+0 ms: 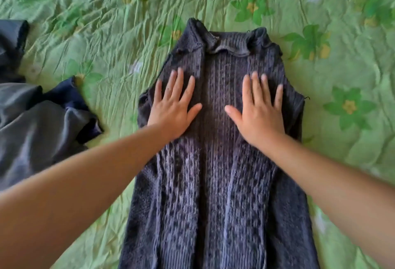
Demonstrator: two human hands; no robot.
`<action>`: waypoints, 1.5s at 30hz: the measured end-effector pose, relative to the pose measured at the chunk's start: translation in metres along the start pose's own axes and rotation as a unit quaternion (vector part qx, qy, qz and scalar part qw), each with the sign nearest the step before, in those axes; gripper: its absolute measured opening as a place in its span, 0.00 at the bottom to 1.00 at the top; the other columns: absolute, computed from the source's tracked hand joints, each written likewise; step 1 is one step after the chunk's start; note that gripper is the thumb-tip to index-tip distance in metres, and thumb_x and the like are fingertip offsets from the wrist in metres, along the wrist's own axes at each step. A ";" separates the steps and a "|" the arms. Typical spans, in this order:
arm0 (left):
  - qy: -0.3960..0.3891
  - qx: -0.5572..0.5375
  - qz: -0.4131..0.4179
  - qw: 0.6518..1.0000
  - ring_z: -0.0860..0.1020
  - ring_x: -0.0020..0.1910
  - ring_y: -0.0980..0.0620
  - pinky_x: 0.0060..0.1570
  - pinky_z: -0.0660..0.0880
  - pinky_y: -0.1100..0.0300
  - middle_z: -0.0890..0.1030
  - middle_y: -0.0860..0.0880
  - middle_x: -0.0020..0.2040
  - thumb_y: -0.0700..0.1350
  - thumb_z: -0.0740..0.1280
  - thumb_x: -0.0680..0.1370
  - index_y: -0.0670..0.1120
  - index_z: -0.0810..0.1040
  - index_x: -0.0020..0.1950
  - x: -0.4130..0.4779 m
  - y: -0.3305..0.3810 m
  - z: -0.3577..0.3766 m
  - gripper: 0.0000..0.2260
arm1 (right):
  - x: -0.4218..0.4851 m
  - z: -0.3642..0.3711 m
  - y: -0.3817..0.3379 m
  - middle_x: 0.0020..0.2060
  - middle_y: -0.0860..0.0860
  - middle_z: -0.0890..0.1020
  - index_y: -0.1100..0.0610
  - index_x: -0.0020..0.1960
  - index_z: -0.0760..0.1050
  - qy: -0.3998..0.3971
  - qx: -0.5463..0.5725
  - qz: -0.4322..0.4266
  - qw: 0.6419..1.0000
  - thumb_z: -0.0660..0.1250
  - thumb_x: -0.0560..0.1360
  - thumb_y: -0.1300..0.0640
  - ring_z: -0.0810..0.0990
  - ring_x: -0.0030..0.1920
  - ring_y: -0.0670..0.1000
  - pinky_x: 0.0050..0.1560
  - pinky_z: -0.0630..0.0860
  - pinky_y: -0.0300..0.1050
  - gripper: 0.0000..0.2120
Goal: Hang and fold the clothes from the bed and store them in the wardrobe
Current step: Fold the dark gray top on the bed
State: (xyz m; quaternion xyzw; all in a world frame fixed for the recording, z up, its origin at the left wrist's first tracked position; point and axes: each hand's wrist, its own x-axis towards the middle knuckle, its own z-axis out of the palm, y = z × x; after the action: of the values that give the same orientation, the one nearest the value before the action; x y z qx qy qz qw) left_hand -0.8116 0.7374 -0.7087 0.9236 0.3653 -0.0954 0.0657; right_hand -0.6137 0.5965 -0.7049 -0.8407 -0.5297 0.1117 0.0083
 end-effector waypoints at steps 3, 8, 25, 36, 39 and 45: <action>-0.008 -0.012 0.028 1.000 0.38 0.81 0.45 0.78 0.46 0.40 0.40 0.44 0.82 0.63 0.44 0.83 0.51 0.43 0.83 -0.097 0.010 0.032 0.31 | -0.103 0.028 -0.009 0.82 0.56 0.45 0.60 0.82 0.46 -0.026 -0.009 -0.042 0.999 0.40 0.80 0.29 0.42 0.81 0.58 0.77 0.47 0.70 0.43; -0.041 -0.035 0.053 0.997 0.43 0.81 0.42 0.76 0.52 0.37 0.44 0.42 0.82 0.61 0.49 0.83 0.52 0.51 0.83 -0.232 0.036 0.063 0.29 | -0.245 0.060 -0.020 0.82 0.57 0.47 0.54 0.83 0.51 -0.064 -0.022 -0.113 0.991 0.48 0.80 0.31 0.46 0.81 0.61 0.74 0.49 0.75 0.39; -0.142 0.036 0.123 0.981 0.59 0.79 0.38 0.69 0.62 0.31 0.58 0.42 0.81 0.58 0.73 0.67 0.49 0.58 0.81 -0.421 0.043 0.064 0.46 | -0.389 0.038 -0.008 0.78 0.55 0.65 0.58 0.79 0.64 -0.126 -0.057 -0.204 0.969 0.68 0.72 0.53 0.64 0.78 0.59 0.63 0.71 0.73 0.36; -0.139 -0.057 0.119 0.981 0.77 0.51 0.45 0.48 0.78 0.51 0.81 0.49 0.51 0.37 0.66 0.76 0.50 0.82 0.59 -0.338 0.032 0.002 0.15 | -0.349 -0.004 -0.010 0.38 0.52 0.77 0.56 0.40 0.76 -0.150 -0.058 -0.232 0.959 0.69 0.64 0.68 0.79 0.41 0.57 0.27 0.75 0.51 0.10; -0.128 -0.107 0.079 0.983 0.77 0.48 0.52 0.49 0.78 0.53 0.79 0.55 0.47 0.44 0.67 0.79 0.54 0.79 0.53 -0.291 0.016 -0.042 0.06 | -0.296 -0.041 -0.005 0.42 0.51 0.77 0.54 0.48 0.74 -0.180 -0.039 -0.179 0.967 0.62 0.69 0.68 0.77 0.49 0.56 0.38 0.75 0.53 0.12; 0.043 -0.010 -0.050 0.998 0.73 0.62 0.39 0.55 0.73 0.43 0.74 0.43 0.65 0.40 0.64 0.77 0.52 0.66 0.73 -0.133 -0.017 -0.136 0.25 | -0.125 -0.135 0.011 0.61 0.60 0.73 0.56 0.69 0.67 0.063 -0.165 -0.049 0.983 0.64 0.72 0.62 0.70 0.62 0.63 0.55 0.70 0.59 0.25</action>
State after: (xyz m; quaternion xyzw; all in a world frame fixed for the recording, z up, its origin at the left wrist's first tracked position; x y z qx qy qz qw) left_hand -0.9009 0.6873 -0.5471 0.9069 0.4141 -0.0552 0.0547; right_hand -0.6289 0.4942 -0.5522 -0.8089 -0.5798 -0.0313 -0.0917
